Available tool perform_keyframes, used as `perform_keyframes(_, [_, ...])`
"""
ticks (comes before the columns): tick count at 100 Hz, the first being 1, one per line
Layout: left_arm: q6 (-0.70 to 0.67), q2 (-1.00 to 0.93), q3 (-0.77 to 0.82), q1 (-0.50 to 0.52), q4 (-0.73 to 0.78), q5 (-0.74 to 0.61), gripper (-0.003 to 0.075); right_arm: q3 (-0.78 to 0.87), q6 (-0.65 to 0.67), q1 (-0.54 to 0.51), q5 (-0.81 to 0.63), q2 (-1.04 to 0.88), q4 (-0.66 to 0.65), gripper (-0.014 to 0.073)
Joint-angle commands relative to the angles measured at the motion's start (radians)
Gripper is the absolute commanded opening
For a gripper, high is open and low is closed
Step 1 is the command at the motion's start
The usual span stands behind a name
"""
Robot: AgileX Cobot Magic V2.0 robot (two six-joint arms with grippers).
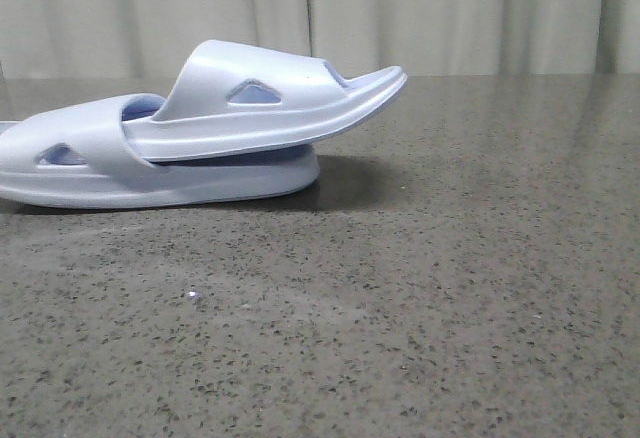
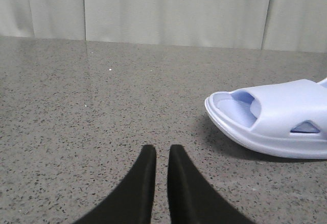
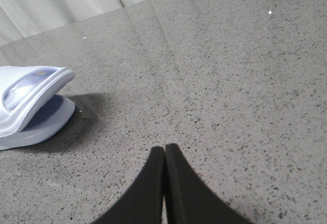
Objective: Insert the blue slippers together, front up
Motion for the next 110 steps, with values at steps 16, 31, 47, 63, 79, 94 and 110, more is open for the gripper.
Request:
perform_keyframes(16, [-0.009, 0.004, 0.01, 0.003, 0.001, -0.069, 0.0015, -0.025, -0.014, 0.004, -0.011, -0.001, 0.013, -0.0081])
perform_keyframes(31, [-0.009, 0.004, 0.01, 0.003, 0.001, -0.069, 0.0015, -0.025, -0.014, 0.004, -0.011, -0.001, 0.013, -0.0081])
perform_keyframes(47, [-0.009, 0.004, 0.01, 0.003, 0.001, -0.069, 0.0015, -0.025, -0.014, 0.004, -0.011, -0.001, 0.013, -0.0081])
perform_keyframes(63, [-0.009, 0.004, 0.01, 0.003, 0.001, -0.069, 0.0015, -0.025, -0.014, 0.004, -0.011, -0.001, 0.013, -0.0081])
perform_keyframes(79, [-0.009, 0.004, 0.01, 0.003, 0.001, -0.069, 0.0015, -0.025, -0.014, 0.004, -0.015, -0.001, 0.013, -0.0081])
perform_keyframes(94, [-0.009, 0.004, 0.01, 0.003, 0.001, -0.069, 0.0015, -0.025, 0.035, 0.004, -0.108, -0.008, -0.162, -0.0081])
perform_keyframes(110, [-0.009, 0.004, 0.01, 0.003, 0.001, -0.069, 0.0015, -0.025, 0.643, -0.031, -0.165, -0.055, -0.837, -0.0081])
